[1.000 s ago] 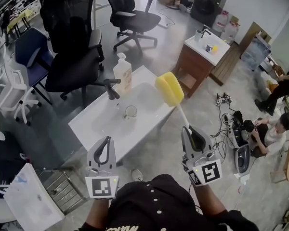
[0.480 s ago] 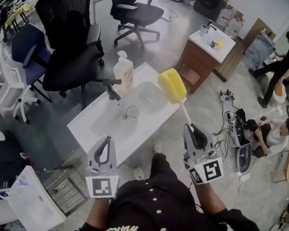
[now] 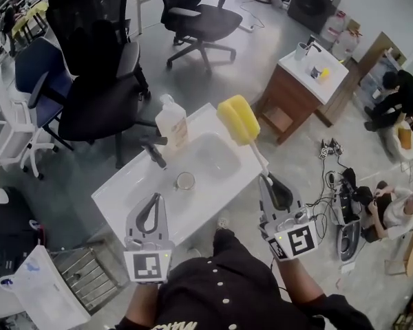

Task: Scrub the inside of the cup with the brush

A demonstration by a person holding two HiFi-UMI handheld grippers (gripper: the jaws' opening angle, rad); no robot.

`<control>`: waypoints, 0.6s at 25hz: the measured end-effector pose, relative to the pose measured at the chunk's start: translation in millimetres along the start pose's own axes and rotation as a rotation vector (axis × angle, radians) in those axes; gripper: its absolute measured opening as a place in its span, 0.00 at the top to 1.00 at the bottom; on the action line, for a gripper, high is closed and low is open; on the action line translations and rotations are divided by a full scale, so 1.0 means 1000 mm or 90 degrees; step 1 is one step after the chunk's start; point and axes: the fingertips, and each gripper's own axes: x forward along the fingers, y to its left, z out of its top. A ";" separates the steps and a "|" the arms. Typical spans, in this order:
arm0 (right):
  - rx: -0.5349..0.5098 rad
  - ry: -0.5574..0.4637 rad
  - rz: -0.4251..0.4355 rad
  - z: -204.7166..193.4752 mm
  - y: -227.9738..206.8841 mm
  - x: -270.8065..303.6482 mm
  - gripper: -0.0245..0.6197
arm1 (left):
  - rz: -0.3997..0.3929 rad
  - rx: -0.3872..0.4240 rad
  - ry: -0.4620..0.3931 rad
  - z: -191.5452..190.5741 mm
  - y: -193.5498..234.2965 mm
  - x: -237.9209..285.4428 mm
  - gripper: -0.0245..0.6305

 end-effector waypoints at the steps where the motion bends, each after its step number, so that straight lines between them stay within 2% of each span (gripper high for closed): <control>1: 0.000 0.001 0.006 -0.001 -0.007 0.007 0.89 | 0.002 0.000 -0.001 0.002 0.000 0.010 0.92; 7: 0.003 0.007 0.048 -0.011 -0.047 0.048 0.89 | 0.030 0.001 0.013 0.008 -0.003 0.060 0.92; 15: 0.005 -0.004 0.123 -0.021 -0.089 0.101 0.89 | 0.097 0.002 0.050 0.006 -0.003 0.101 0.92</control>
